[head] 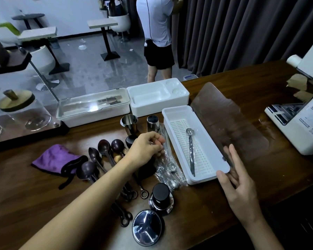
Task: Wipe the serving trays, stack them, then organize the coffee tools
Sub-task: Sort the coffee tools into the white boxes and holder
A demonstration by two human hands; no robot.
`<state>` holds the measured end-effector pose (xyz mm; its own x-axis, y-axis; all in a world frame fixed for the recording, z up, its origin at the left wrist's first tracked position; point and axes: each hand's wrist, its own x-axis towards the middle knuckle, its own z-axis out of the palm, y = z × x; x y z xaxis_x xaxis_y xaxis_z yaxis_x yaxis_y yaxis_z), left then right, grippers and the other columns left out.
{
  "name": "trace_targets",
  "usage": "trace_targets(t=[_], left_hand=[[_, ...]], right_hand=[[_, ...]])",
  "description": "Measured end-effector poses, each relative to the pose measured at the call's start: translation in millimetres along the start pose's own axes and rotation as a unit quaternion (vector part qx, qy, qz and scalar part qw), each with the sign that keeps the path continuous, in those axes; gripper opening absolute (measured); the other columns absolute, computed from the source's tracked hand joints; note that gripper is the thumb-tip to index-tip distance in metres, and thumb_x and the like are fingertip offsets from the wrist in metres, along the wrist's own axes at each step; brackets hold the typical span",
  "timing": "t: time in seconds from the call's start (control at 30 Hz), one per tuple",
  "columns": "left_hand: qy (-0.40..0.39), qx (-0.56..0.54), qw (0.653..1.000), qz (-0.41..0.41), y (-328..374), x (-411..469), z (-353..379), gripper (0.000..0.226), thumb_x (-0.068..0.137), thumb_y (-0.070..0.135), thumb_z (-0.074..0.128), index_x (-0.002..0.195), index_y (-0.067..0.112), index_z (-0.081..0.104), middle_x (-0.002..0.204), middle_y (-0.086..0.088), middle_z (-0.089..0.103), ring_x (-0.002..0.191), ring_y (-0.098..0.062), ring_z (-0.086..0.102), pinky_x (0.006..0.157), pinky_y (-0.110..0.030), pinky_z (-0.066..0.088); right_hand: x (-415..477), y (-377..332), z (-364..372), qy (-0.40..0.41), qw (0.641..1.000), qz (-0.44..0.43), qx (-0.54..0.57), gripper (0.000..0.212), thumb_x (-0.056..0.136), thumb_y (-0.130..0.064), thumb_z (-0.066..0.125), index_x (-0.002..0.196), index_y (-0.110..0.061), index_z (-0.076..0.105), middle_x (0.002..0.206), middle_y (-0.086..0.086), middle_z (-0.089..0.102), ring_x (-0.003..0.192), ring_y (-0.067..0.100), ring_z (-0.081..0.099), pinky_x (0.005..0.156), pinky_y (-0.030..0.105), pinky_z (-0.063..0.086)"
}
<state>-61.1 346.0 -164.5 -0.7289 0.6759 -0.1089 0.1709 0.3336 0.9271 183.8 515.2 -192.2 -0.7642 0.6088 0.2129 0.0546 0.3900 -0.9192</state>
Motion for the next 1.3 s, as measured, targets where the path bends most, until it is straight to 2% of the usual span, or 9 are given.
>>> trace_targets(t=[0.13, 0.3, 0.4, 0.53, 0.63, 0.9, 1.03, 1.2, 1.3], left_hand=[[0.01, 0.141, 0.99, 0.012, 1, 1, 3, 0.018, 0.086, 0.024, 0.081, 0.093, 0.024, 0.065, 0.086, -0.001, 0.069, 0.073, -0.014, 0.067, 0.07, -0.032, 0.057], [0.05, 0.229, 0.967, 0.098, 8, 4, 13, 0.016, 0.088, 0.028, 0.075, 0.089, 0.031, 0.059, 0.086, 0.01, 0.065, 0.078, -0.007, 0.059, 0.071, -0.037, 0.054], [0.047, 0.251, 0.963, 0.08, 3, 9, 12, 0.016, 0.086, 0.036, 0.076, 0.095, 0.032, 0.064, 0.095, 0.01, 0.062, 0.087, -0.009, 0.058, 0.079, -0.039, 0.052], [0.064, 0.243, 0.967, 0.05, -3, 12, 10, 0.02, 0.085, 0.043, 0.078, 0.099, 0.034, 0.067, 0.1, 0.011, 0.055, 0.088, -0.009, 0.056, 0.079, -0.036, 0.05], [0.061, 0.238, 0.968, 0.05, -2, 14, 10, 0.018, 0.084, 0.043, 0.078, 0.096, 0.035, 0.068, 0.099, 0.009, 0.059, 0.089, -0.012, 0.059, 0.081, -0.038, 0.051], [0.043, 0.216, 0.974, 0.046, 3, 16, 12, 0.009, 0.089, 0.031, 0.071, 0.094, 0.033, 0.064, 0.079, 0.012, 0.069, 0.074, -0.009, 0.064, 0.076, -0.044, 0.055], [0.051, 0.186, 0.98, 0.058, 1, 11, 10, 0.002, 0.095, 0.03, 0.068, 0.094, 0.031, 0.067, 0.085, 0.006, 0.069, 0.079, -0.014, 0.064, 0.076, -0.04, 0.055], [0.068, 0.124, 0.988, 0.06, 4, 1, 10, 0.021, 0.101, 0.014, 0.057, 0.097, 0.026, 0.073, 0.093, 0.006, 0.071, 0.077, -0.013, 0.065, 0.071, -0.038, 0.058], [0.07, 0.06, 0.994, 0.052, 11, -4, 8, 0.022, 0.103, 0.011, 0.055, 0.1, 0.022, 0.075, 0.104, 0.007, 0.071, 0.079, -0.013, 0.066, 0.066, -0.032, 0.06]], right_hand=[[0, -1, 0, 0.001, 1.0, 0.004, -0.003, 0.072, 0.092, -0.038, 0.057, 0.154, -0.05, 0.024, 0.152, -0.032, 0.037, 0.14, -0.006, 0.038, 0.103, 0.024, 0.041], [0, -1, 0, 0.0, 1.0, 0.005, 0.001, 0.07, 0.095, -0.04, 0.059, 0.154, -0.05, 0.023, 0.153, -0.031, 0.037, 0.14, -0.005, 0.038, 0.104, 0.026, 0.041], [0, 0, 0, 0.002, 1.0, 0.004, -0.003, 0.068, 0.098, -0.038, 0.06, 0.154, -0.049, 0.023, 0.153, -0.031, 0.037, 0.14, -0.005, 0.038, 0.106, 0.023, 0.043], [0, 1, 0, 0.002, 1.0, 0.005, 0.001, 0.069, 0.097, -0.035, 0.061, 0.154, -0.049, 0.024, 0.153, -0.03, 0.037, 0.14, -0.003, 0.038, 0.105, 0.017, 0.042], [1, 1, 0, 0.004, 1.0, 0.001, -0.001, 0.069, 0.095, -0.038, 0.059, 0.155, -0.048, 0.024, 0.153, -0.03, 0.038, 0.14, -0.004, 0.038, 0.103, 0.012, 0.041], [0, 1, 1, 0.004, 1.0, 0.004, 0.006, 0.073, 0.091, -0.034, 0.058, 0.154, -0.049, 0.025, 0.153, -0.029, 0.038, 0.14, -0.003, 0.039, 0.102, 0.013, 0.043], [0, 2, 0, -0.001, 1.0, 0.005, 0.013, 0.073, 0.092, -0.032, 0.059, 0.154, -0.05, 0.025, 0.153, -0.029, 0.038, 0.142, 0.0, 0.038, 0.106, 0.016, 0.04], [0, 2, 0, 0.0, 1.0, 0.005, 0.01, 0.073, 0.093, -0.031, 0.06, 0.153, -0.051, 0.025, 0.153, -0.03, 0.038, 0.141, -0.001, 0.039, 0.104, 0.015, 0.042], [1, 1, 0, -0.001, 1.0, 0.005, 0.008, 0.073, 0.093, -0.031, 0.06, 0.153, -0.052, 0.025, 0.153, -0.03, 0.038, 0.141, -0.001, 0.039, 0.106, 0.021, 0.044]])
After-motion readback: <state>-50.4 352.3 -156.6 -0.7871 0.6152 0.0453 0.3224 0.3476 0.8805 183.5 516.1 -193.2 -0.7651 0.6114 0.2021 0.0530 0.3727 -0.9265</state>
